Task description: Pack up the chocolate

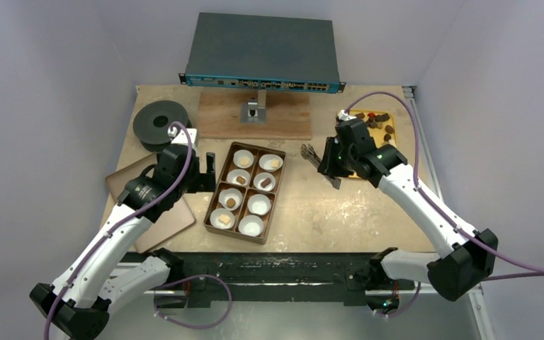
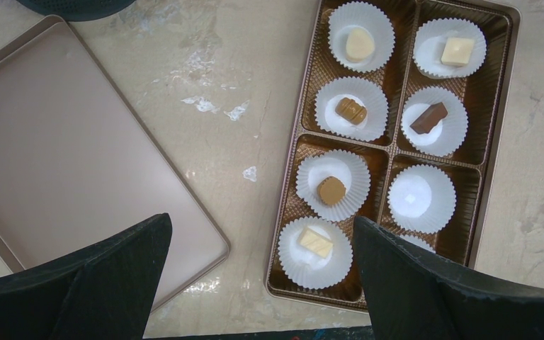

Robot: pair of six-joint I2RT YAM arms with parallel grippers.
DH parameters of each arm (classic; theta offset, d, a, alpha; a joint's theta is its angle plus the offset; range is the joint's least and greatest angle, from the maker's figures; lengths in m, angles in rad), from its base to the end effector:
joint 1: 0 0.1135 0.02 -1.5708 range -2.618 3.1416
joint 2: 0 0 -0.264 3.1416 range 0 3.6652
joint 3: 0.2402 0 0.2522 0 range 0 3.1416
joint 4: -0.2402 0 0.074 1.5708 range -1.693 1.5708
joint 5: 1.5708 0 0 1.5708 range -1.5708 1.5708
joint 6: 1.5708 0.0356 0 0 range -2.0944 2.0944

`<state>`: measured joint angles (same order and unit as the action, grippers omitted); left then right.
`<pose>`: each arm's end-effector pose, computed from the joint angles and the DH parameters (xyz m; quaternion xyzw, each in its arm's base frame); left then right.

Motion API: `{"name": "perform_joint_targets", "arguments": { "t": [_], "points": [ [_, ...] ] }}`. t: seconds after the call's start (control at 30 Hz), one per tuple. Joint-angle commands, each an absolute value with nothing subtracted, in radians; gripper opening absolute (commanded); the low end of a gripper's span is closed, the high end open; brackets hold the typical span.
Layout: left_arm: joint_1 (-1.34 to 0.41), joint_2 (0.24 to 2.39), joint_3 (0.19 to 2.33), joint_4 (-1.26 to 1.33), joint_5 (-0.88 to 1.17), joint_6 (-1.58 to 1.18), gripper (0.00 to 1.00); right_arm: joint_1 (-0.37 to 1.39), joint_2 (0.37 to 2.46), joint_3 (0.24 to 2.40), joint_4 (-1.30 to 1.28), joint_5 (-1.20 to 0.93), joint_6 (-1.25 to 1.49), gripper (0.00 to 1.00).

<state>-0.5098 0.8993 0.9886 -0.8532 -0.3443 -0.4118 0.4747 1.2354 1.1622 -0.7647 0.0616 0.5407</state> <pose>0.1560 -0.0735 0.3274 -0.0228 0.9083 -0.0309 0.4165 0.2279 0.1146 0.3233 0.0418 0.9323 0.1490 0.3269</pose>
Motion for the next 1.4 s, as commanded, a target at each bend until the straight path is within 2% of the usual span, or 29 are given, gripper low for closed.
{"name": "perform_joint_targets", "arguments": {
  "t": [0.0,0.67,1.03,1.37],
  "points": [
    [-0.502,0.896,0.991,-0.828,-0.356,-0.425,1.0,0.553,1.221,1.22,-0.768,0.041,0.584,0.25],
    [-0.502,0.899,0.991,-0.831,-0.364,-0.425,1.0,0.981,1.289,1.261,-0.816,0.086,0.682,0.24],
    [-0.502,0.899,0.991,-0.83,-0.366,-0.424,1.0,1.037,1.324,1.232,-0.825,0.12,0.695,0.28],
    [-0.502,0.899,0.99,-0.833,-0.37,-0.425,1.0,1.04,1.353,1.24,-0.824,0.124,0.68,0.41]
  ]
}}
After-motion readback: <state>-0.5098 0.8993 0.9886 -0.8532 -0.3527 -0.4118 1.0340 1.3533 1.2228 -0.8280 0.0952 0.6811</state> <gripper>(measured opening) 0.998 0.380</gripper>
